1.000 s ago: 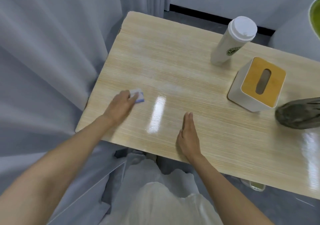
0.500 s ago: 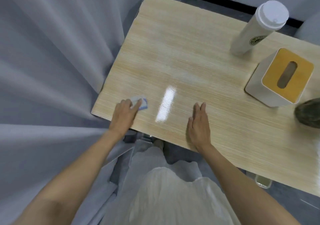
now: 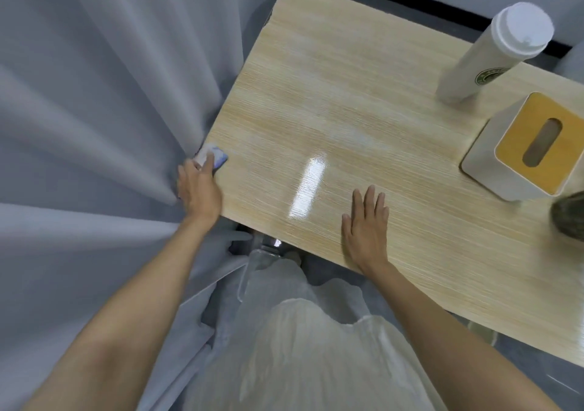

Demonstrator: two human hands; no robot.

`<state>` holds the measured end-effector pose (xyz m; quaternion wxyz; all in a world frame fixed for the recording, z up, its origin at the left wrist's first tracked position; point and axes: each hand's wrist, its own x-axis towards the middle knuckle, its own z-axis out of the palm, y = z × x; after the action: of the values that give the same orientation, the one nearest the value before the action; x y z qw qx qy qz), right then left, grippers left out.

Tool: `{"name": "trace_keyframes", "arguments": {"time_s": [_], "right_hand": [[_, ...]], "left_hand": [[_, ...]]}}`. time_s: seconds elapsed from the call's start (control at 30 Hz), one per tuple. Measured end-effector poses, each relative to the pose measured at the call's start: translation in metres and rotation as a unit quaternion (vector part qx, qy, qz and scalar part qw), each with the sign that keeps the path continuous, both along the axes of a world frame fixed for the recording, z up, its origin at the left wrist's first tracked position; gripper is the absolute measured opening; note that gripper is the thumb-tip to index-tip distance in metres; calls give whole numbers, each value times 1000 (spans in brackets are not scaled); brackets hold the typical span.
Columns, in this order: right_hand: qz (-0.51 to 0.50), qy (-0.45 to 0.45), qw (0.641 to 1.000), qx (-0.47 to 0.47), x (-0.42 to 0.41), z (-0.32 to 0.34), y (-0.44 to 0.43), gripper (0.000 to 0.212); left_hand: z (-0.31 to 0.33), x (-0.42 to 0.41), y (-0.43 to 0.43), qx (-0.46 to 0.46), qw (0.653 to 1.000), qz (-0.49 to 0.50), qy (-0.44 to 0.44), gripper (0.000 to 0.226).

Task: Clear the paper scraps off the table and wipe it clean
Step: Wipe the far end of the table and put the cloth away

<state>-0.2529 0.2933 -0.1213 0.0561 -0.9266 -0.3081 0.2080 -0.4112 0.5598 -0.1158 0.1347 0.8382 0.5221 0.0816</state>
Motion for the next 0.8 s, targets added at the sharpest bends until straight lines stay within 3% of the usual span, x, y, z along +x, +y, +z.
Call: {"name": "trace_keyframes", "arguments": {"time_s": [0.07, 0.17, 0.23, 0.27, 0.3, 0.33, 0.37, 0.43, 0.47, 0.53, 0.57, 0.67, 0.73, 0.77, 0.8], "right_hand": [[-19, 4, 1000, 6, -3, 0, 4, 55], [-43, 3, 999, 21, -6, 2, 13, 56], [-30, -6, 999, 26, -8, 3, 20, 55], [-21, -4, 999, 29, -8, 4, 23, 55], [-16, 2, 999, 34, -7, 5, 26, 55], [-13, 8, 999, 41, -6, 6, 30, 55], [-9, 12, 999, 48, -4, 6, 34, 55], [3, 19, 998, 54, 0, 8, 40, 55], [7, 20, 998, 53, 3, 9, 41, 56], [14, 19, 998, 53, 9, 11, 43, 56], [15, 16, 998, 54, 12, 12, 44, 55], [3, 12, 999, 50, 27, 16, 51, 55], [4, 12, 999, 48, 35, 20, 53, 55], [8, 11, 999, 49, 40, 21, 54, 55], [10, 11, 999, 51, 45, 22, 54, 55]], "left_hand": [[2, 9, -13, -1, 1000, 25, 2, 50], [2, 19, -86, -34, 988, -148, -10, 63], [-8, 11, -104, 5, 923, -383, 39, 75], [-8, 4, -95, 2, 885, -462, 51, 75], [-8, 0, -77, 2, 874, -483, 54, 65], [-2, -2, -56, -4, 880, -468, 78, 46], [6, -4, -33, -28, 911, -405, 75, 36], [7, -8, 10, 4, 972, -233, 43, 52], [5, -8, 25, 1, 993, -118, 16, 49], [11, 6, 18, -16, 998, 54, -13, 29], [10, 20, 1, -23, 998, 46, -20, 29], [6, 55, -68, -41, 980, -196, -5, 59], [-6, 62, -88, 16, 902, -431, 23, 64], [-10, 65, -78, 32, 857, -514, 34, 58], [-9, 68, -62, 37, 839, -540, 62, 42]]}}
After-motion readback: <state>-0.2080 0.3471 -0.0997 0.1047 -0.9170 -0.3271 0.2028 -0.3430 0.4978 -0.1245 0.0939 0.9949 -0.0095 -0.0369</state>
